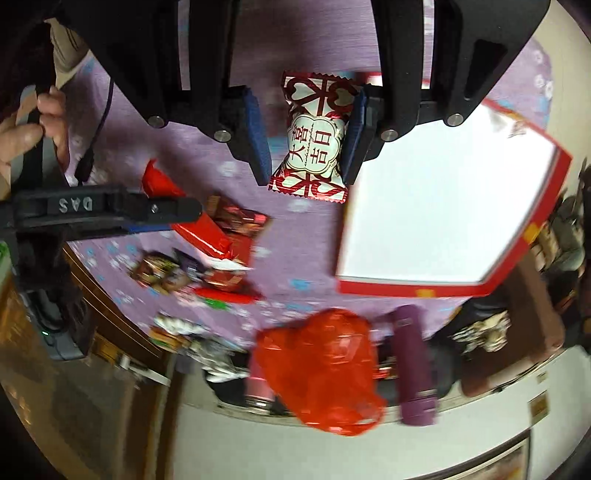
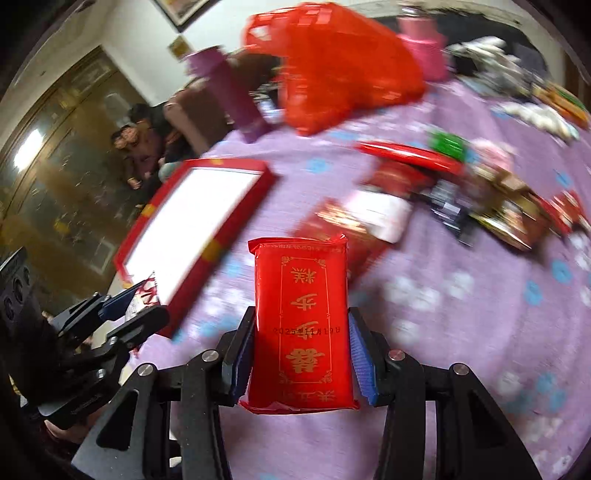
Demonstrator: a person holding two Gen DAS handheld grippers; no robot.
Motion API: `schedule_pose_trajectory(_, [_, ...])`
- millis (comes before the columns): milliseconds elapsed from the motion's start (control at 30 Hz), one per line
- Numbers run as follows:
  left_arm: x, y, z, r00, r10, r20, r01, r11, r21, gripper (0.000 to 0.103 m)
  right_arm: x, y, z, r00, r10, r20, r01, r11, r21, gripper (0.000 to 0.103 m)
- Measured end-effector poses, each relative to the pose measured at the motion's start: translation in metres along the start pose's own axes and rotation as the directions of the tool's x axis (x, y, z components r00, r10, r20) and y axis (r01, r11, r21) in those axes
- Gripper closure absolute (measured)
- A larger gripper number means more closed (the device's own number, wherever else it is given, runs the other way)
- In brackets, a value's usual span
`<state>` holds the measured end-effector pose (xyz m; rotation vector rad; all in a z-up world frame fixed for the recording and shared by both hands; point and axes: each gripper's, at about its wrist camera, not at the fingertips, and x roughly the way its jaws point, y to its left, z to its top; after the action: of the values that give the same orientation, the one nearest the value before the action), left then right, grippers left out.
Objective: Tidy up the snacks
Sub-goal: 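Carry both snacks over the white tray and open both tools, then grasp the MANLY chocolate with left tool while right grasps the gold snack bag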
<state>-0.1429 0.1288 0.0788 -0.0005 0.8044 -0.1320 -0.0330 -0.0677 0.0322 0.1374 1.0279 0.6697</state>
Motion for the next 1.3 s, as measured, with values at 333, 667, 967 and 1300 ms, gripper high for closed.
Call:
schedule_pose_trajectory(333, [0.007,0.088,0.006,0.980,0.201,0.009,-0.198,0.972,-0.122,0.066,0.066,0.087,0.032,0.994,0.109,-0.006,-0.109,0.989,-0.102,0.056])
schedule_pose_trajectory(667, [0.026,0.124,-0.010,0.952,0.300,-0.061,-0.306,0.935,-0.182,0.066,0.128,0.127,0.043,0.991,0.115,-0.066,-0.123,0.983,-0.133,0.056])
schedule_pose_trajectory(967, [0.024,0.136,-0.010,0.926,0.364,-0.096,-0.376,0.905,-0.200,0.062,0.103,0.110,0.038,0.988,0.156,0.010,-0.153,0.979,-0.132,0.047])
schedule_pose_trajectory(1300, [0.013,0.045,0.007,0.983,0.186,0.003,-0.185,0.980,-0.070,0.037,0.019,0.021,0.029,0.975,0.032,0.220,-0.016,0.997,-0.070,0.040])
